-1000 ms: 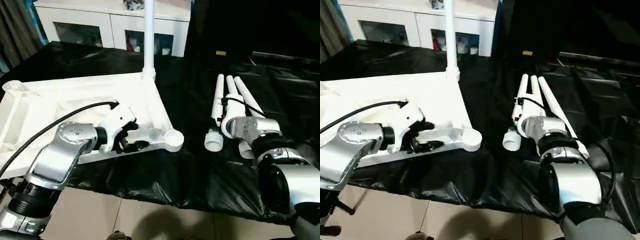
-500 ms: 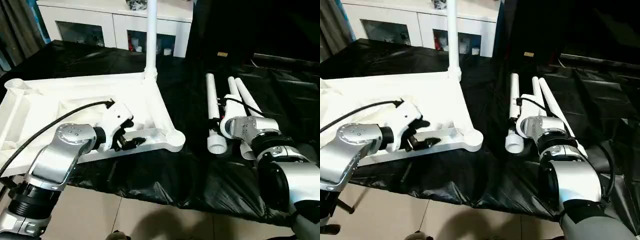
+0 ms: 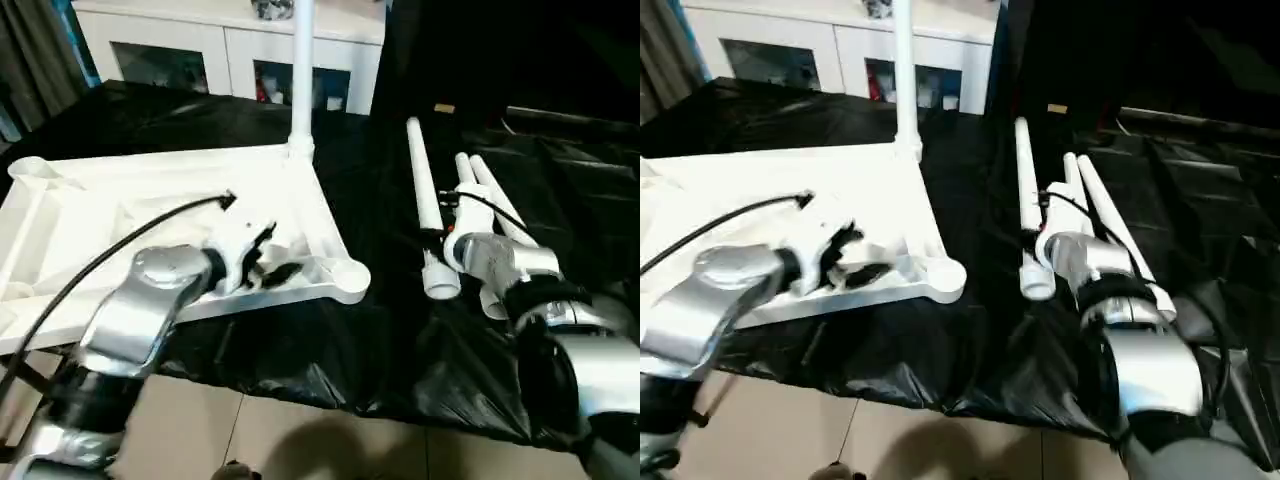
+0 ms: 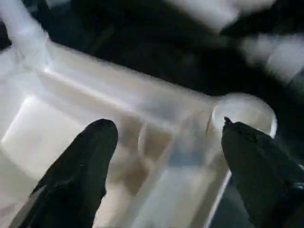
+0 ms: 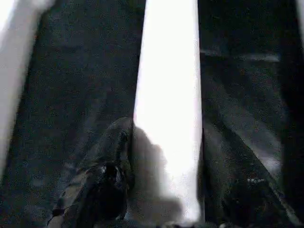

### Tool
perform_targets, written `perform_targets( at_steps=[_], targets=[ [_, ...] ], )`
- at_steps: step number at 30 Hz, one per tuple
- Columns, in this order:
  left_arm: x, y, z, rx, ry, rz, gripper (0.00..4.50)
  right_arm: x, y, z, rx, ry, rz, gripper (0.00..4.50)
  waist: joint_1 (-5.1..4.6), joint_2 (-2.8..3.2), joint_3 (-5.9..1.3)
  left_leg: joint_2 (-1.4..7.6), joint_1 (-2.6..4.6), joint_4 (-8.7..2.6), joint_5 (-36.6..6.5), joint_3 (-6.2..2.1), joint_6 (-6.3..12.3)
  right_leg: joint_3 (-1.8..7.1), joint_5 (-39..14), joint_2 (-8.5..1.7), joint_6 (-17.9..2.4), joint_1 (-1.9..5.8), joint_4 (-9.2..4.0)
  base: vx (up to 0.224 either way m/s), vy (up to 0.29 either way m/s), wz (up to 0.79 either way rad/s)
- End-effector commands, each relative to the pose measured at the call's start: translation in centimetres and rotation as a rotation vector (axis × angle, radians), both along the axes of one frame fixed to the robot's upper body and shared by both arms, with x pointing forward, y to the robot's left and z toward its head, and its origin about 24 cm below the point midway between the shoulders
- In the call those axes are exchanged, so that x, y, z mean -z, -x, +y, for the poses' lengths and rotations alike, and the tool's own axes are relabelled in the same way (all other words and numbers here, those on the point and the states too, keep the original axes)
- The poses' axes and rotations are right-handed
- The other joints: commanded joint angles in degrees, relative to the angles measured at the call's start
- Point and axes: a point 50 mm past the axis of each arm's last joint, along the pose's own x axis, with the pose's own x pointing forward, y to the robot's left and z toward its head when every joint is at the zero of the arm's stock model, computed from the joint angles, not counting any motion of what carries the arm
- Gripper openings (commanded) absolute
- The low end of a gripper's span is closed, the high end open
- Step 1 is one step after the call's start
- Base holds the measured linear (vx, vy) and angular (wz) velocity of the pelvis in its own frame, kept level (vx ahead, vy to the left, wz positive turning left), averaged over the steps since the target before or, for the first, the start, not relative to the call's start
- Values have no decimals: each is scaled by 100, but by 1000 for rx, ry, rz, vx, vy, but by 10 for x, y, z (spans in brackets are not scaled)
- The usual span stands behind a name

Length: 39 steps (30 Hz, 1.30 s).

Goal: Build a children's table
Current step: Pick table leg

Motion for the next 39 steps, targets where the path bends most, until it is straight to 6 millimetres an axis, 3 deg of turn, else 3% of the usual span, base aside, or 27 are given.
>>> perform_targets(
  at_steps=[1, 3, 6, 9, 11, 15, 17, 18, 19, 22, 23, 27, 28, 30, 33, 36, 38, 39],
  targets=[
    [-10, -5, -2, -28, 78, -9, 424, -21, -6, -1, -19, -57, -97, 185, 3, -23, -428, 87, 34, -362, -1139, 4, -63, 258, -1278, -394, -926, 312, -425, 0, 0, 0],
    [-22, -8, -15, -20, 222, -12, 440, -32, -4, 2, -88, -94, -175, 185, 12, -55, -440, 78, 11, -345, -901, 15, 36, 256, -972, -378, -998, 329, -396, 0, 0, 0],
    [-30, -10, -25, 3, 307, -5, 450, -42, 0, 7, -155, -125, -251, 184, 28, -104, -455, 91, -11, -337, -722, 10, 167, 251, -855, -397, -1019, 337, -387, 0, 0, 0],
    [-39, -10, -35, 28, 402, 10, 450, -57, 9, 17, -259, -211, -354, 184, 70, -101, -447, 105, 0, -334, -689, 8, 259, 258, -856, -408, -959, 347, -409, 0, 0, 0],
    [-45, -12, -44, 49, 491, 49, 450, -71, 23, 29, -400, -289, -438, 184, 70, -115, -430, 93, 3, -342, -742, 17, 301, 251, -1005, -386, -896, 344, -443, 0, 0, 0],
    [-48, -14, -51, 48, 543, 83, 450, -77, 38, 39, -517, -349, -478, 184, 68, -133, -407, 102, 3, -362, -895, -2, 236, 242, -1566, -403, -763, 309, -508, 0, 0, 0],
    [-48, -16, -53, 40, 567, 100, 450, -78, 46, 42, -566, -372, -494, 184, 98, -123, -401, 109, 6, -365, -925, -3, 222, 250, -1610, -403, -682, 309, -523, 0, 0, 0],
    [-49, -17, -54, 34, 589, 111, 450, -79, 52, 45, -601, -393, -504, 184, 117, -26, -409, 114, 21, -372, -935, -26, 200, 246, -1575, -405, -702, 303, -506, 0, 0, 0],
    [-51, -19, -54, 14, 638, 131, 450, -81, 62, 50, -658, -417, -516, 184, 126, -69, -417, 106, 13, -375, -943, -19, 189, 241, -1488, -389, -683, 321, -536, 0, 0, 0],
    [-56, -19, -55, 17, 689, 143, 450, -83, 68, 53, -687, -438, -518, 184, 148, -68, -427, 130, 18, -385, -897, -36, 168, 236, -1327, -405, -782, 320, -512, 0, 0, 0],
    [-58, -18, -56, 25, 703, 145, 450, -83, 70, 54, -691, -442, -518, 184, 169, -103, -430, 128, 15, -383, -872, -34, 159, 233, -1310, -417, -808, 325, -514, 0, 0, 0],
    [-62, -19, -57, 13, 716, 146, 450, -82, 74, 57, -719, -449, -507, 184, 177, -79, -415, 131, 16, -396, -927, -38, 141, 233, -1405, -419, -777, 309, -531, 0, 0, 0],
    [-62, -19, -57, -6, 715, 152, 450, -83, 76, 58, -727, -451, -506, 184, 172, -156, -417, 131, 11, -393, -918, -28, 150, 232, -1429, -420, -745, 316, -538, 0, 0, 0],
    [-61, -20, -57, -30, 717, 163, 450, -83, 77, 60, -733, -449, -506, 184, 192, -105, -416, 136, 8, -393, -854, -37, 139, 239, -1396, -435, -737, 308, -528, 0, 0, 0],
    [-60, -22, -56, -74, 723, 174, 416, -85, 77, 61, -737, -444, -510, 184, 197, -123, -427, 136, -2, -387, -795, -40, 138, 237, -1282, -434, -737, 318, -518, 0, 0, 0],
    [-63, -23, -58, -107, 727, 177, 413, -86, 77, 62, -730, -440, -512, 184, 203, -134, -427, 132, -9, -383, -741, -40, 147, 236, -1222, -435, -724, 323, -510, 0, 0, 0],
    [-63, -24, -58, -125, 726, 176, 375, -86, 77, 62, -727, -432, -513, 184, 208, -131, -422, 133, -8, -386, -744, -41, 150, 236, -1252, -440, -700, 323, -515, 0, 0, 0],
    [-63, -26, -58, -156, 728, 172, 376, -86, 77, 64, -726, -417, -515, 184, 203, -111, -426, 135, -10, -380, -732, -41, 142, 238, -1202, -432, -709, 316, -515, 0, 0, 0]
  ],
)
